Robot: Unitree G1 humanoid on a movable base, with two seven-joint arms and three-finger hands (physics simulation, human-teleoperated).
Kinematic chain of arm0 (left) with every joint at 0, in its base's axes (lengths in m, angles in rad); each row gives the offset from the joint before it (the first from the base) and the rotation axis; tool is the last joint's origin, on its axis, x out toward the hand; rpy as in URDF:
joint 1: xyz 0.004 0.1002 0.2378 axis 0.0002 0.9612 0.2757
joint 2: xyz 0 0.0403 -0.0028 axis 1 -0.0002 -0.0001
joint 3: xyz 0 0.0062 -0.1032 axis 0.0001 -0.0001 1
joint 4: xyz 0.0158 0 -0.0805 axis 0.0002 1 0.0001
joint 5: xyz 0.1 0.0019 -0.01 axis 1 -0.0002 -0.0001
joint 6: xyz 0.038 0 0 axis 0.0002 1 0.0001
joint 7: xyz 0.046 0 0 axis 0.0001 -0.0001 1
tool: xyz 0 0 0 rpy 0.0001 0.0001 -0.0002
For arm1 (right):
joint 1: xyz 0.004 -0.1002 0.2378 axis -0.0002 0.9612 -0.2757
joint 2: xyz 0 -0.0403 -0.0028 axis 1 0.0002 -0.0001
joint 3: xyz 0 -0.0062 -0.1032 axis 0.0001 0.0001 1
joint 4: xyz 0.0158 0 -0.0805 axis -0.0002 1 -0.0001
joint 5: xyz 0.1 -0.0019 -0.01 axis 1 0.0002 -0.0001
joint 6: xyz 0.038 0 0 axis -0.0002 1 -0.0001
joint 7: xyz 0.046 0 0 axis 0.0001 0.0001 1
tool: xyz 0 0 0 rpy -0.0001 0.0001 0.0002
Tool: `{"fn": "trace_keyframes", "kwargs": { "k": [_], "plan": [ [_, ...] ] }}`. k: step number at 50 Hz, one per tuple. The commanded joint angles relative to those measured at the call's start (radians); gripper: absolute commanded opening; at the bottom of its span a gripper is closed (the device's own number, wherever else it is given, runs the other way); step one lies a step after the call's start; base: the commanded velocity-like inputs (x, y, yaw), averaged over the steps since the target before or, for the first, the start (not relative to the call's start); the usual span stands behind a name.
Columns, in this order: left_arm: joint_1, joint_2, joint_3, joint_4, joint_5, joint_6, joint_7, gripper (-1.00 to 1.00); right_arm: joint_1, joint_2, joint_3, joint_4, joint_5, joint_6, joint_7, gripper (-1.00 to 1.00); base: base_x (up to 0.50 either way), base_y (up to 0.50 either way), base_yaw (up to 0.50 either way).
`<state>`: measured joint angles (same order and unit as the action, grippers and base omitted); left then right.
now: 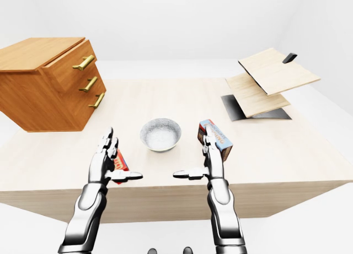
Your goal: Close the top drawer of the cabinet and put the bowl on top of it.
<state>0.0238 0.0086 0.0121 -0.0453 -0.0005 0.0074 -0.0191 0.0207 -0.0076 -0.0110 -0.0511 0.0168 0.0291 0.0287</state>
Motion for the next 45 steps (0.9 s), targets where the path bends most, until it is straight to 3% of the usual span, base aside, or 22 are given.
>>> {"fn": "trace_keyframes", "kwargs": {
  "k": [1,8,38,40,42,45],
  "plan": [
    [0.092,0.010,0.023,-0.185,-0.010,0.046,-0.056,1.00,0.092,-0.011,-0.017,-0.214,0.051,0.058,0.084,1.00,0.00,0.00,0.00],
    [0.166,0.000,0.016,-0.316,-0.013,0.076,-0.078,1.00,0.164,0.000,-0.011,-0.338,0.025,0.058,0.074,1.00,0.00,0.00,0.00],
    [0.258,-0.016,0.041,-0.490,-0.038,0.080,-0.101,1.00,0.341,0.003,0.030,-0.553,0.004,0.056,0.087,1.00,0.00,0.00,0.00],
    [0.260,-0.018,0.038,-0.490,-0.037,0.080,-0.103,1.00,0.354,0.003,0.034,-0.566,0.006,0.049,0.091,1.00,0.00,0.00,0.00],
    [0.262,-0.018,0.031,-0.485,-0.036,0.080,-0.106,1.00,0.365,-0.001,0.043,-0.563,-0.008,0.018,0.094,1.00,0.00,0.00,0.00],
    [0.260,-0.017,0.028,-0.483,-0.036,0.080,-0.105,1.00,0.367,-0.003,0.041,-0.569,0.003,0.018,0.099,1.00,0.00,0.00,0.00]
  ]
}}
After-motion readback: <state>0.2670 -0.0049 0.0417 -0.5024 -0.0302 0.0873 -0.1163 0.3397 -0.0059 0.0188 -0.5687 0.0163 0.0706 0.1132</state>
